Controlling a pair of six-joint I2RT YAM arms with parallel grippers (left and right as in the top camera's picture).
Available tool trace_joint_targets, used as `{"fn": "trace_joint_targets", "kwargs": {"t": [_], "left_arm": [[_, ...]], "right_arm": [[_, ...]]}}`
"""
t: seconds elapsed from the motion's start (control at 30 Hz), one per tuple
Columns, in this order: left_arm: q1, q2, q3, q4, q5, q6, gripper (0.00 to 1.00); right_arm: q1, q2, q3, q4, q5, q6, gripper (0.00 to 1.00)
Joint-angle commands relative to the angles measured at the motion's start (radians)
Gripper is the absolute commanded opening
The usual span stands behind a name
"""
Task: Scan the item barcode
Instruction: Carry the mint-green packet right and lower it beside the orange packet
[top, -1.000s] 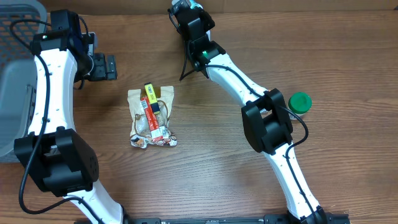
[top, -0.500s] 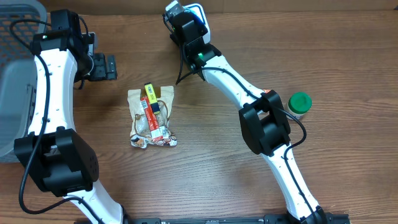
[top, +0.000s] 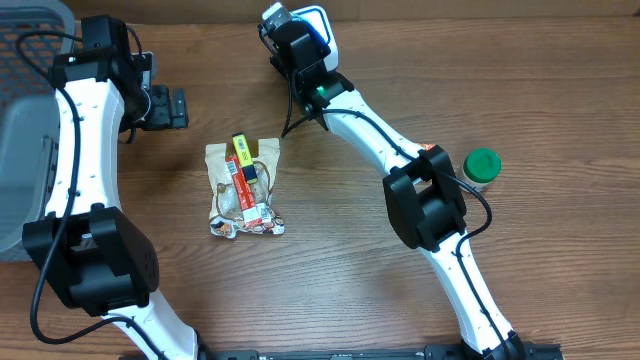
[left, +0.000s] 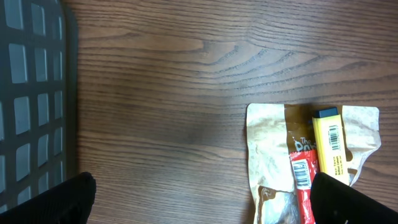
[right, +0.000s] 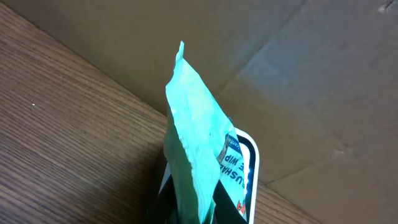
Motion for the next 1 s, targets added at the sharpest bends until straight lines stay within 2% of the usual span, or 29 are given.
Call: {"fn": "trace_joint_targets", "kwargs": {"t": [0.0,0.23,0.33,0.4,0.53,0.7,0.83,0.97], "left_arm": [[-0.002,-0.009,0.011,0.000,0.008,0.016,0.99],[-0.002,-0.009,0.011,0.000,0.008,0.016,0.99],[-0.002,-0.009,0.011,0.000,0.008,0.016,0.99],[-0.002,-0.009,0.011,0.000,0.008,0.016,0.99],[-0.002,-0.009,0.011,0.000,0.008,0.016,1.00],[-0.002,-0.009,0.011,0.000,0.008,0.016,1.00],[-0.002,-0.009,0.011,0.000,0.008,0.016,1.00],[-0.002,-0.009,0.011,0.000,0.008,0.016,0.99]], "right_arm": [[-0.002,-0.115,0.001,-0.018,0.014,0.068,0.04],[-0.038,-0.337,0.001,-0.208,-0.005,0.238,0.04],[-0.065,-0.415,0.001,-0.377,-0.106,0.286,0.04],[-0.090,-0.456,0.001,-0.526,-0.249,0.304,0.04],[-0.160,-0.476,-0.001,-0.866,-0.637,0.303,0.04],[-0.237,-0.452,-0.040,-1.169,-0.691,0.302,0.04],[-0.282,-0.450,-0.152,-1.287,-0.701,0.241,0.04],[-0.304,-0.450,-0.293,-1.289,-0.758,0.128,0.04]]}}
